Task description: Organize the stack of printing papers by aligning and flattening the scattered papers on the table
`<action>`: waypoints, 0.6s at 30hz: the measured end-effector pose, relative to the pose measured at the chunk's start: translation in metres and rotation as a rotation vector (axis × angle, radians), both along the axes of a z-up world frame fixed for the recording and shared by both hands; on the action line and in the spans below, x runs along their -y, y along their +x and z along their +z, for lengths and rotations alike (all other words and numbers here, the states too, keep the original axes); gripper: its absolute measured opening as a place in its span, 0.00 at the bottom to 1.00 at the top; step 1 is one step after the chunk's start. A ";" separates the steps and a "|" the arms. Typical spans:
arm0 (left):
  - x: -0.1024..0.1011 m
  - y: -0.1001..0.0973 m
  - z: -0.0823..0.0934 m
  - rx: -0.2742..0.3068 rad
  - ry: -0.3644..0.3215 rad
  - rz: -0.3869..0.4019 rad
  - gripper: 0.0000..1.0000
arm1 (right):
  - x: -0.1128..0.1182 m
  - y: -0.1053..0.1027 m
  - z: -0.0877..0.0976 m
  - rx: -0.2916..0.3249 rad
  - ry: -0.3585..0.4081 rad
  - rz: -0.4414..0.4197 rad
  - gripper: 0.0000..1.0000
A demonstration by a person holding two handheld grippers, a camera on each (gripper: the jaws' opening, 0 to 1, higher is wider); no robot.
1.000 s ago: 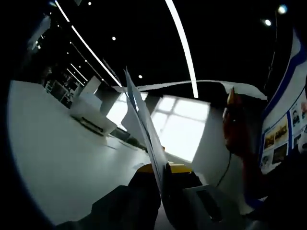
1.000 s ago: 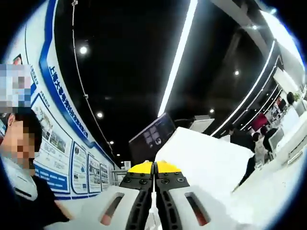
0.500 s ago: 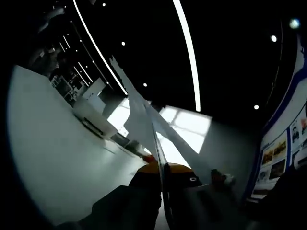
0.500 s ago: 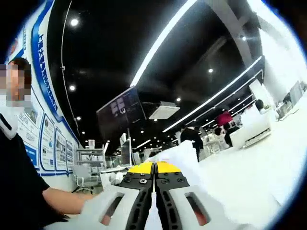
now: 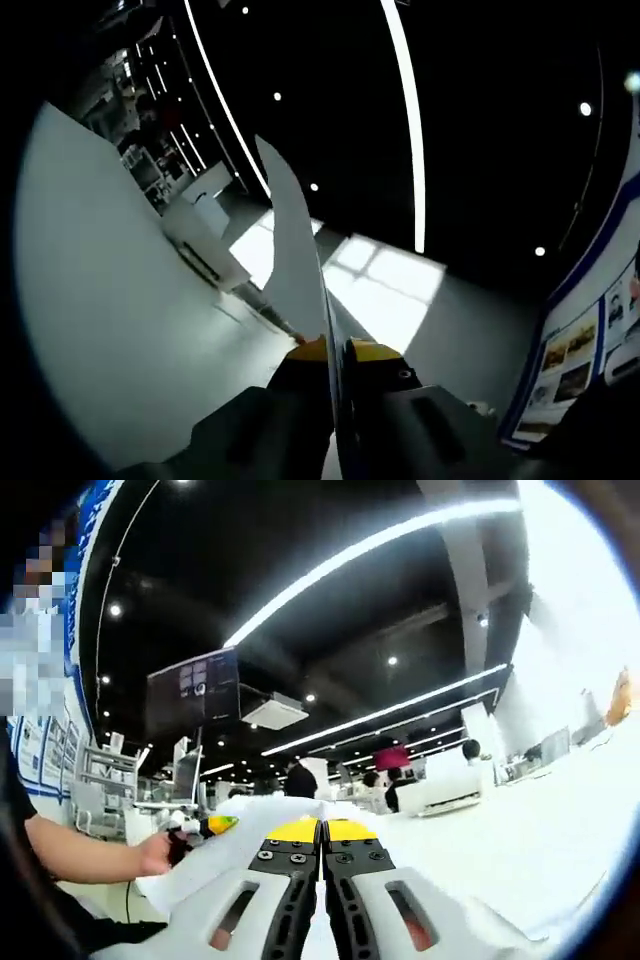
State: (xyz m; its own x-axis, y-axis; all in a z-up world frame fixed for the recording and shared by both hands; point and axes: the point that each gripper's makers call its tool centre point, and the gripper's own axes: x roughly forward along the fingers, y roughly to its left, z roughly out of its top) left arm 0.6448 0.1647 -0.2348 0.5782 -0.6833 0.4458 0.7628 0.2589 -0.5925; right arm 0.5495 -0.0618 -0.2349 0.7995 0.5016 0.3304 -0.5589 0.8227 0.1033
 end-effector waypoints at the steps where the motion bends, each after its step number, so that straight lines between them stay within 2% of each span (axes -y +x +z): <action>1: 0.000 0.001 -0.001 -0.006 -0.001 0.003 0.07 | -0.002 -0.001 -0.002 0.008 -0.026 -0.017 0.00; 5: -0.007 0.005 0.000 -0.018 -0.027 0.035 0.07 | -0.014 -0.002 -0.010 0.008 -0.145 -0.078 0.00; 7: -0.010 0.007 0.000 -0.020 -0.038 0.052 0.08 | -0.024 -0.004 -0.011 0.010 -0.147 -0.064 0.00; 10: -0.012 0.007 0.001 -0.021 -0.048 0.059 0.10 | -0.041 -0.008 -0.019 0.033 -0.232 -0.044 0.00; 13: -0.013 0.007 0.002 -0.020 -0.055 0.065 0.12 | -0.049 -0.010 -0.024 0.032 -0.233 -0.024 0.00; 15: -0.014 0.007 0.002 -0.016 -0.060 0.069 0.13 | -0.056 -0.012 -0.027 0.045 -0.253 -0.005 0.00; 18: -0.015 0.008 0.003 -0.012 -0.065 0.076 0.16 | -0.063 -0.013 -0.034 0.034 -0.276 0.016 0.00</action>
State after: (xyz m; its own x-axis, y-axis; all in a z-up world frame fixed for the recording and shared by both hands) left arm 0.6524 0.1799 -0.2318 0.6329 -0.6074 0.4802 0.7350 0.2763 -0.6192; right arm 0.5363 0.0010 -0.2690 0.7818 0.5886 0.2059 -0.5712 0.8084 -0.1422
